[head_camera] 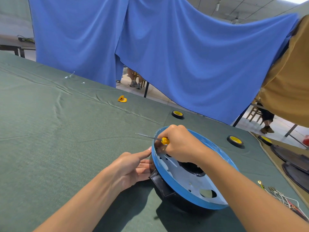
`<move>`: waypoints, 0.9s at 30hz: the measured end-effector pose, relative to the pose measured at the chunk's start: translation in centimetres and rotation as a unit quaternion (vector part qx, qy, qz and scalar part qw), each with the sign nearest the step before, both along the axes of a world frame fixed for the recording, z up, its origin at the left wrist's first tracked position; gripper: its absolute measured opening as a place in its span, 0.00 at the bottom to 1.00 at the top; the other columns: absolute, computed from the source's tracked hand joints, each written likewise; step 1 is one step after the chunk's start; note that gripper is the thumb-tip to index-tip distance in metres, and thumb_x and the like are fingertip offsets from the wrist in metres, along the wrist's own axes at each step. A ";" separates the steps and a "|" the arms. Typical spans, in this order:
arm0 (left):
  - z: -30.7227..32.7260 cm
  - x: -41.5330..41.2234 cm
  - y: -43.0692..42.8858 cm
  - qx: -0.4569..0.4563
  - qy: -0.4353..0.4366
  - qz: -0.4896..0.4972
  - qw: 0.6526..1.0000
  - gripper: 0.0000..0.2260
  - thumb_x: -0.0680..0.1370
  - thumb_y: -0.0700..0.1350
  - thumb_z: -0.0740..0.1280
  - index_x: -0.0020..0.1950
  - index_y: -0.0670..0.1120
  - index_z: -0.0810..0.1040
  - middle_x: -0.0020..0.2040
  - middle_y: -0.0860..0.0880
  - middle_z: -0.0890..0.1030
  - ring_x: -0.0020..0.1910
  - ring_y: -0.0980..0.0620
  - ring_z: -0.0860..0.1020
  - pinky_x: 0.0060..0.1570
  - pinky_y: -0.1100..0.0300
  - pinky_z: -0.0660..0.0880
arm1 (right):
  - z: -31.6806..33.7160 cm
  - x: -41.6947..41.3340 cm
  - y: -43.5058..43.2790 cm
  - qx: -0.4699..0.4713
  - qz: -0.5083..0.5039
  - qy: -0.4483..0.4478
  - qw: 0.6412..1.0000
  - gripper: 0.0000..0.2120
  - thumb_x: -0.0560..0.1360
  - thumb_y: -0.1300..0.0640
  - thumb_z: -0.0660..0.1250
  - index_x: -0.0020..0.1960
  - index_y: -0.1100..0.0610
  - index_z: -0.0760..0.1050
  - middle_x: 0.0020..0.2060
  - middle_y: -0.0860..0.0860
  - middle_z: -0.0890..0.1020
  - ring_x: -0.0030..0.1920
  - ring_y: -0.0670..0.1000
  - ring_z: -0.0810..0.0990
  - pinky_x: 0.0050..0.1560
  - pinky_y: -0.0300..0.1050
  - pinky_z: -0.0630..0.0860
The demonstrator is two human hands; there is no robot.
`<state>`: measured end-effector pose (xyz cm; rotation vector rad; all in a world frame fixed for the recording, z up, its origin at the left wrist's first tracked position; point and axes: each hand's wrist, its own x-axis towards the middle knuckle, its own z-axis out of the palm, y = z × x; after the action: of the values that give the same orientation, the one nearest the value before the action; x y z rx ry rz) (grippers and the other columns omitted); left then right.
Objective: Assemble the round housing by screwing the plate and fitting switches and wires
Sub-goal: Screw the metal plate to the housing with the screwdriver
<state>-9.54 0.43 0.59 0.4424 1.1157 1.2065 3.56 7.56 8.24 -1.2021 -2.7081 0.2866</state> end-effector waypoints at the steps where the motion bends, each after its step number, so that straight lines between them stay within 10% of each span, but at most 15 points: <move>1: 0.0 0.0 0.0 -0.001 0.002 -0.002 1.000 0.15 0.71 0.46 0.74 0.41 0.33 0.81 0.39 0.35 0.83 0.32 0.44 0.83 0.29 0.56 0.80 | -0.1 -0.1 0.0 0.005 -0.002 -0.004 1.000 0.02 0.72 0.58 0.72 0.44 0.53 0.83 0.40 0.51 0.83 0.42 0.54 0.81 0.44 0.56 0.81; 16: -0.4 0.0 -0.3 0.010 0.025 -0.005 1.000 0.17 0.74 0.47 0.73 0.30 0.37 0.84 0.37 0.37 0.83 0.31 0.45 0.83 0.31 0.56 0.80 | -0.3 -0.3 -0.7 0.049 0.010 -0.034 0.998 0.02 0.74 0.56 0.70 0.43 0.53 0.81 0.40 0.54 0.81 0.42 0.57 0.79 0.43 0.56 0.80; 23: 0.3 -0.2 -0.9 -0.030 -0.023 -0.058 0.998 0.38 0.66 0.72 0.68 0.40 0.33 0.83 0.34 0.40 0.81 0.28 0.46 0.81 0.29 0.57 0.79 | -0.2 -0.1 -1.4 0.021 0.007 -0.028 0.999 0.07 0.73 0.56 0.70 0.36 0.52 0.76 0.37 0.53 0.80 0.41 0.57 0.78 0.40 0.54 0.79; 27: 0.7 -0.4 -2.5 -0.026 0.023 -0.150 0.988 0.44 0.59 0.66 0.77 0.60 0.33 0.76 0.47 0.38 0.84 0.43 0.43 0.84 0.43 0.50 0.81 | 0.8 1.2 -1.9 -0.054 0.019 -0.008 0.998 0.03 0.70 0.55 0.74 0.38 0.52 0.82 0.34 0.48 0.82 0.38 0.48 0.79 0.41 0.49 0.80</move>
<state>-9.95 -2.03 1.33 0.5791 1.0739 0.9056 4.71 5.68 9.01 -1.1867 -2.7623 0.4345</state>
